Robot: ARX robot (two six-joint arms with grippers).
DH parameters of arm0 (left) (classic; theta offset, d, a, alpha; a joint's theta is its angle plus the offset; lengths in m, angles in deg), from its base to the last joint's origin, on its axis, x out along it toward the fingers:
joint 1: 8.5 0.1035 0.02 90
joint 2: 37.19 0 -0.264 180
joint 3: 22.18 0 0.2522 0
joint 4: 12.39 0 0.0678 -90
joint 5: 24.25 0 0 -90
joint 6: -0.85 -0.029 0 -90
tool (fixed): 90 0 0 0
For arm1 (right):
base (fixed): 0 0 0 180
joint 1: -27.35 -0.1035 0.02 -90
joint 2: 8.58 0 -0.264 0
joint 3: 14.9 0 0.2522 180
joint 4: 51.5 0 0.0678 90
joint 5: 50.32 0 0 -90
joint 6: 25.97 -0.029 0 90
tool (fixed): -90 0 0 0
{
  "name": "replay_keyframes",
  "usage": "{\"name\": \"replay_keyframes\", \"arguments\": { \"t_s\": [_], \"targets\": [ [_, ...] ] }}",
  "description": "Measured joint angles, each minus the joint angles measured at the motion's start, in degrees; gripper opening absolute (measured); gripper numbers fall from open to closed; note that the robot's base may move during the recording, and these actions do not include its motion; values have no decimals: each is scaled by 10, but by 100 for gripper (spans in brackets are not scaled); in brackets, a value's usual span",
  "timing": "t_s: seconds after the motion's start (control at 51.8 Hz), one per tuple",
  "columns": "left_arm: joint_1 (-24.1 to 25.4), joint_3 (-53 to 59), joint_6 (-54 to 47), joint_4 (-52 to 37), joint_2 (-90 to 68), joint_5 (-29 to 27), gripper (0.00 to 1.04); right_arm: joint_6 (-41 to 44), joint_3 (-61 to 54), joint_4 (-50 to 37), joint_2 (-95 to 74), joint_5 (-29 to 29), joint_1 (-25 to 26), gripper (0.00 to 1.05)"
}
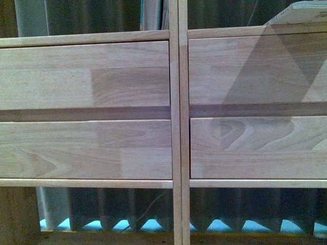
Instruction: Organize books on shelf
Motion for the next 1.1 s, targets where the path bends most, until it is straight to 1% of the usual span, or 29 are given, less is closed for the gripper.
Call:
{"name": "replay_keyframes", "arguments": {
  "t_s": [1.1],
  "targets": [
    [0,0,0,0,0,0,97,0,0,0,0,0,0,98]
  ]
}}
